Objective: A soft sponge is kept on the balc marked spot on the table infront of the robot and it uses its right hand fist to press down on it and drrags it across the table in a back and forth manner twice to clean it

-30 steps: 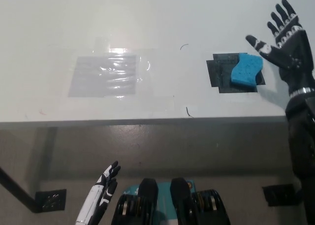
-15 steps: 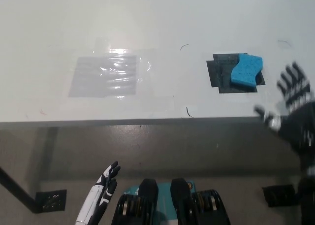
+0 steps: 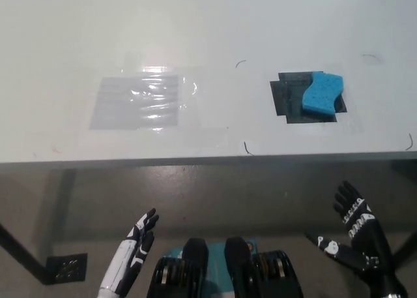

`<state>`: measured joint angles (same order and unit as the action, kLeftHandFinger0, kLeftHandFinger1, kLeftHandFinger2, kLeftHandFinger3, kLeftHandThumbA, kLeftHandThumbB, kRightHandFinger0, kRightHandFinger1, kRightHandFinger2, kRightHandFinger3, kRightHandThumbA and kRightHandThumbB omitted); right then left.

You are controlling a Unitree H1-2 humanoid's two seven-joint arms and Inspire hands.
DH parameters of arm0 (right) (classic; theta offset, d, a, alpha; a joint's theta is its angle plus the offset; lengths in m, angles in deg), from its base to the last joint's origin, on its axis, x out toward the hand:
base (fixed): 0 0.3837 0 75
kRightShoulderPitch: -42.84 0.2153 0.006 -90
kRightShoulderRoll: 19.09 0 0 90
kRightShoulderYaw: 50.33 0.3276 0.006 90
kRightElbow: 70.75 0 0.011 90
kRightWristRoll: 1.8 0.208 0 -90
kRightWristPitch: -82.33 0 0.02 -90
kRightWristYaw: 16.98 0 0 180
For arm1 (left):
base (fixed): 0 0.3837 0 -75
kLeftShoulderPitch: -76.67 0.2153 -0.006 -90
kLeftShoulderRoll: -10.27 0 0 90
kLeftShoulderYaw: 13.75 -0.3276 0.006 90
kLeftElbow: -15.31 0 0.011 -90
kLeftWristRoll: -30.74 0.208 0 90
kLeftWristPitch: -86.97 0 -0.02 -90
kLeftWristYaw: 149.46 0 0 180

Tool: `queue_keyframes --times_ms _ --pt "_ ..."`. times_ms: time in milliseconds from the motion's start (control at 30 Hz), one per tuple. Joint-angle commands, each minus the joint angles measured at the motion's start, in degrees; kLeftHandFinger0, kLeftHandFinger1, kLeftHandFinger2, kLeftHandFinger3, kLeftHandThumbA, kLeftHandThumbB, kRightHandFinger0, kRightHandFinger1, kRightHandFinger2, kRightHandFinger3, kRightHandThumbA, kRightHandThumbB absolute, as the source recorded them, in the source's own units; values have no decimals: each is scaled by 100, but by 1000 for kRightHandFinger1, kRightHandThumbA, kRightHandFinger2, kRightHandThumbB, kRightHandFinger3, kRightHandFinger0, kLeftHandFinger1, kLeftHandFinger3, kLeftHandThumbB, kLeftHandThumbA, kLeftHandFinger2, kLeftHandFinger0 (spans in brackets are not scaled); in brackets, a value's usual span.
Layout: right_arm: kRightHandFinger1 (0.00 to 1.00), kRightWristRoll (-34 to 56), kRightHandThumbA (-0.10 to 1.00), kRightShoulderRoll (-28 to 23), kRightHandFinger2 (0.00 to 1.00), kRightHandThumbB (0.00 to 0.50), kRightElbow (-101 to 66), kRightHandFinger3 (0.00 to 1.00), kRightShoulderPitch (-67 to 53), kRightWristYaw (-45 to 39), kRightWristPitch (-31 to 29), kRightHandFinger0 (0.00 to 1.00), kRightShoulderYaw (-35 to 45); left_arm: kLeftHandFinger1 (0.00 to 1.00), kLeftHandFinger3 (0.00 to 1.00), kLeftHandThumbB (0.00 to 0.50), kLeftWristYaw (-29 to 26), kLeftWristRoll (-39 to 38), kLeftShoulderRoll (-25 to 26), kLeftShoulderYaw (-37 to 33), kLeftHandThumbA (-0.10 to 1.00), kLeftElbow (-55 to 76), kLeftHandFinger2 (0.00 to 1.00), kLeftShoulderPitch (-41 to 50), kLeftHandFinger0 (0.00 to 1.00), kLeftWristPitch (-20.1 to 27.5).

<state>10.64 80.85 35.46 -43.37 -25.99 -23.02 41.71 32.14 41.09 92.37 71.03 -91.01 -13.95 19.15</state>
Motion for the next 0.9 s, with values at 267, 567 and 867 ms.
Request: queue_keyframes --times_ms 267,567,867 --pt "1000 -17 1000 -174 1000 110 -3 1000 250 -317 -140 1000 -68 1000 1000 177 57 -171 69 29 1000 129 1000 -132 1000 74" --pt "1000 -55 1000 -185 1000 96 -57 1000 306 -307 -152 1000 -61 1000 1000 174 35 -155 78 26 1000 99 1000 -199 1000 137" --pt "1000 -78 1000 -191 1000 101 -107 1000 292 -315 -92 1000 -64 1000 1000 178 29 -160 72 28 1000 131 1000 -202 1000 58"
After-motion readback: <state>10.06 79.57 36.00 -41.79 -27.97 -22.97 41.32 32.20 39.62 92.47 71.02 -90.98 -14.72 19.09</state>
